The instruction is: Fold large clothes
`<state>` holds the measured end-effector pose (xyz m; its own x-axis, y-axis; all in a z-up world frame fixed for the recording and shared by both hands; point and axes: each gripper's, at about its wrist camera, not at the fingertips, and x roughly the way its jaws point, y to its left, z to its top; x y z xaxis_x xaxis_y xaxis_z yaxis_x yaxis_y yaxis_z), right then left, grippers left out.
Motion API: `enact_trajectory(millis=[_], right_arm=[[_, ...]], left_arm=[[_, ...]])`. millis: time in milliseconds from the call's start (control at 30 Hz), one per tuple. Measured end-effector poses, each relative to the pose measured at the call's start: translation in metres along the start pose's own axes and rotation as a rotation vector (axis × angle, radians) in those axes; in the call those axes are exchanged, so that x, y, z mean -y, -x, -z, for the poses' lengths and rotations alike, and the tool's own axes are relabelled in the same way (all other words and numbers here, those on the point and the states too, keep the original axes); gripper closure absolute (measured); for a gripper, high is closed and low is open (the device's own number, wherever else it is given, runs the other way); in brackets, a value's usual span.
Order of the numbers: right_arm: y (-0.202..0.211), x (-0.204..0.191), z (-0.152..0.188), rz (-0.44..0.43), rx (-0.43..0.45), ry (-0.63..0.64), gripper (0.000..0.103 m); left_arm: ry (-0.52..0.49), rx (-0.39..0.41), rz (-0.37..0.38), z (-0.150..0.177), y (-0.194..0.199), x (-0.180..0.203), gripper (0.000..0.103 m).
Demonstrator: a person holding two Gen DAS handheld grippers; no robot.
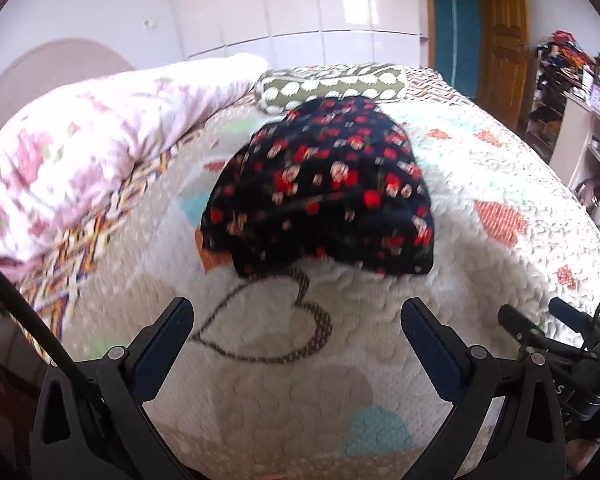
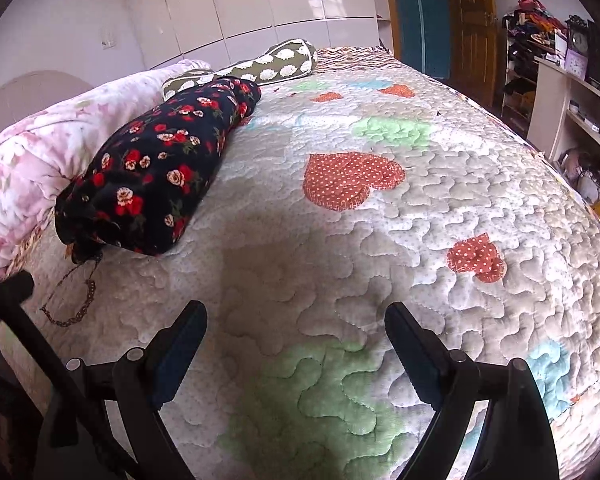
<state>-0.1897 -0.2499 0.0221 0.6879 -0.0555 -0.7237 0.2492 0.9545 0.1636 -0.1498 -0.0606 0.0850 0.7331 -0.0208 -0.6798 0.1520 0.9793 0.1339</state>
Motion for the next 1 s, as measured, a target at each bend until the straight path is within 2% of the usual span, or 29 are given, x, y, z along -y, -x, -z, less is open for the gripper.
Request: enact_trajectory(millis=[133, 333, 500, 733, 900, 1000], right_arm=[[0.001, 0.0, -0.01, -0.028, 0.001, -0.001, 0.01], [0.001, -0.011, -0.024, -0.077, -0.002, 0.028, 0.01], [0.002, -0.023, -0.029, -0.089, 0.015, 0.08, 0.01], [-0.004, -0.041, -0.048, -0.111, 0.029, 0.104, 0.01], [-0.002, -0.051, -0.081, -0.119, 0.08, 0.105, 0.01], [-0.002, -0.061, -0.104, -0.153, 0.104, 0.117, 0.012]], left_arm=[[-0.011, 0.008, -0.018, -0.016, -0.003, -0.005, 0.0], [-0.014, -0.025, -0.052, -0.03, -0.026, -0.021, 0.0], [0.02, -0.039, -0.044, -0.038, -0.043, -0.039, 0.0], [0.012, -0.048, -0.067, -0.051, -0.073, -0.06, 0.0], [0.078, -0.082, -0.084, -0.061, -0.107, -0.086, 0.0], [0.17, -0.094, -0.065, -0.057, -0.12, -0.11, 0.0]])
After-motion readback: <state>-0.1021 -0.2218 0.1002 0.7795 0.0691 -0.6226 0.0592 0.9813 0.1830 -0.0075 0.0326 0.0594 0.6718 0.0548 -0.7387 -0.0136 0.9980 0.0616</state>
